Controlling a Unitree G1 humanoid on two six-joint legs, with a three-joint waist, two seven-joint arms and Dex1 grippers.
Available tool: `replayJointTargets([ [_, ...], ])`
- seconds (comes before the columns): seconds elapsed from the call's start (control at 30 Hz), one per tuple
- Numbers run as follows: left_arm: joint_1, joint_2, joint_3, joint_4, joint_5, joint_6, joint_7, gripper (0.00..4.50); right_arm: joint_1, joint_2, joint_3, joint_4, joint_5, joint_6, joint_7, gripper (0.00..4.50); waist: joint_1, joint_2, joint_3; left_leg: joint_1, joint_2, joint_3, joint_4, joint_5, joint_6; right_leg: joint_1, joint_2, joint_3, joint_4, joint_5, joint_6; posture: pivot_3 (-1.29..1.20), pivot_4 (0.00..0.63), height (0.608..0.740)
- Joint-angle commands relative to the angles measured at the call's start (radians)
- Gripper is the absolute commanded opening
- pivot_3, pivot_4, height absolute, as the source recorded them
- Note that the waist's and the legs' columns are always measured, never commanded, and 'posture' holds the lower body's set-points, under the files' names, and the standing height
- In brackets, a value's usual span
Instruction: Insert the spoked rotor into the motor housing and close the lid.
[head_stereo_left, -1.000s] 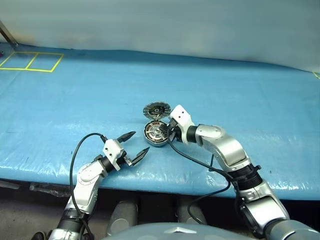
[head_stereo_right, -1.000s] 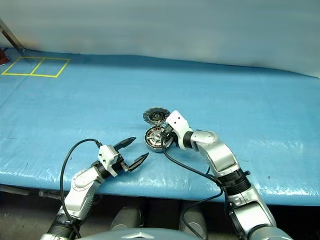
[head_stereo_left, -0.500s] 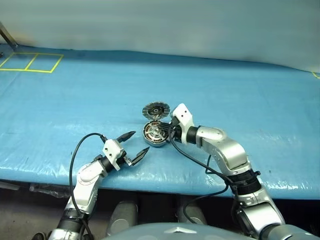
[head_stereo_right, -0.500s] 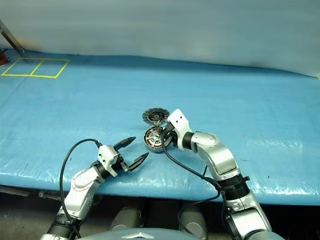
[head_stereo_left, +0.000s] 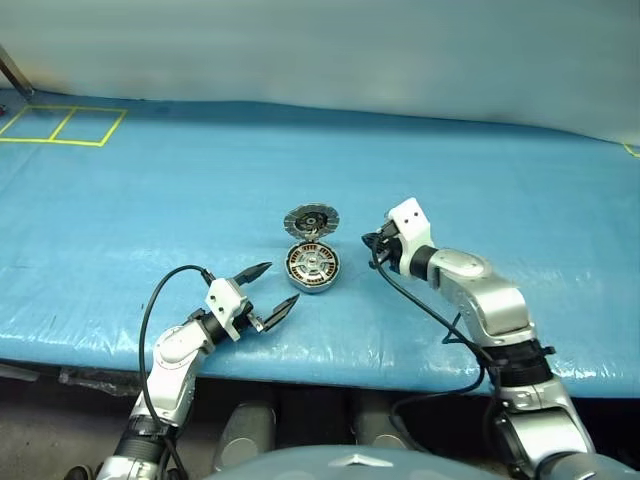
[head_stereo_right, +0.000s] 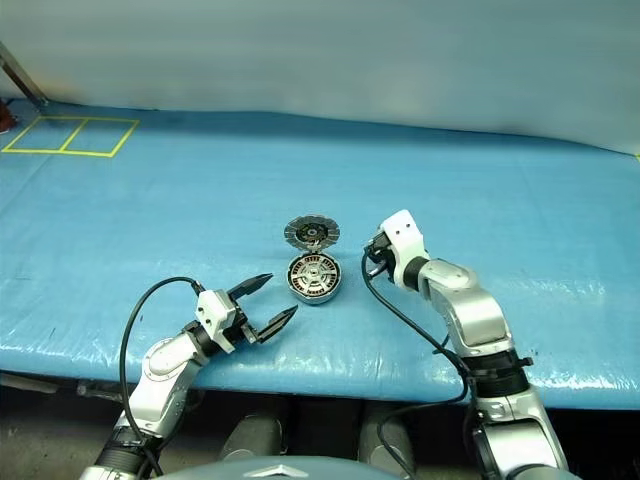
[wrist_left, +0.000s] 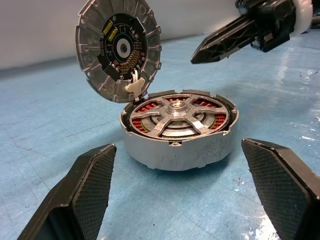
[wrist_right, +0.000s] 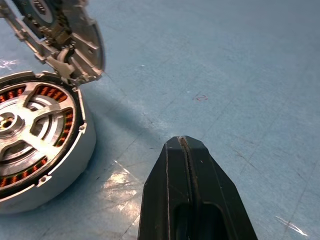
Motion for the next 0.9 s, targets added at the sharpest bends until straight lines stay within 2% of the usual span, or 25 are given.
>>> replayJointTargets([
  [0.03, -0.006, 0.003, 0.020, -0.007, -0.009, -0.023, -0.004, 4.41, -0.092, 0.036, -0.030, 0.099, -0.017, -0.103, -0.027, 0.02, -0.002, 0.000, 0.000, 0.000, 0.000, 0.000, 0.000, 0.000, 0.000, 0.000, 0.000, 0.000, 0.000, 0.000, 0.000, 0.00, 0.150, 0.740],
  [0.2, 0.016, 0.014, 0.036, -0.023, -0.019, -0.028, -0.007, 4.41, -0.229, 0.082, -0.027, 0.288, -0.020, -0.235, 0.013, 0.02, -0.006, 0.000, 0.000, 0.000, 0.000, 0.000, 0.000, 0.000, 0.000, 0.000, 0.000, 0.000, 0.000, 0.001, 0.000, 0.00, 0.150, 0.740],
  [0.33, 0.032, 0.017, 0.045, -0.032, -0.019, -0.029, -0.006, 4.41, -0.305, 0.127, -0.027, 0.347, 0.034, -0.245, 0.102, 0.02, -0.011, 0.001, 0.000, 0.000, 0.000, 0.000, -0.001, 0.000, 0.000, -0.001, 0.001, 0.001, 0.000, 0.001, 0.001, 0.00, 0.150, 0.740],
  [0.5, 0.051, 0.020, 0.053, -0.045, -0.023, -0.024, -0.003, 4.41, -0.333, 0.159, -0.007, 0.312, 0.106, -0.196, 0.233, 0.02, -0.008, 0.001, 0.001, 0.000, 0.000, -0.001, -0.002, 0.000, 0.000, -0.001, 0.001, 0.000, 0.000, 0.002, 0.003, 0.00, 0.150, 0.740],
  [0.67, 0.067, 0.023, 0.055, -0.052, -0.019, -0.016, -0.004, 4.41, -0.327, 0.145, 0.022, 0.252, 0.133, -0.145, 0.317, 0.02, -0.009, 0.001, 0.001, 0.000, 0.000, -0.001, -0.002, 0.000, 0.000, -0.001, 0.001, 0.001, 0.000, 0.002, 0.003, 0.00, 0.150, 0.740],
  [0.9, 0.074, 0.026, 0.058, -0.055, -0.019, -0.009, -0.008, 4.41, -0.215, 0.018, 0.152, 0.101, 0.082, -0.126, 0.432, 0.02, -0.008, 0.001, 0.001, 0.000, 0.000, -0.001, -0.002, 0.000, 0.000, -0.001, 0.001, 0.000, 0.000, 0.002, 0.003, 0.00, 0.150, 0.740],
])
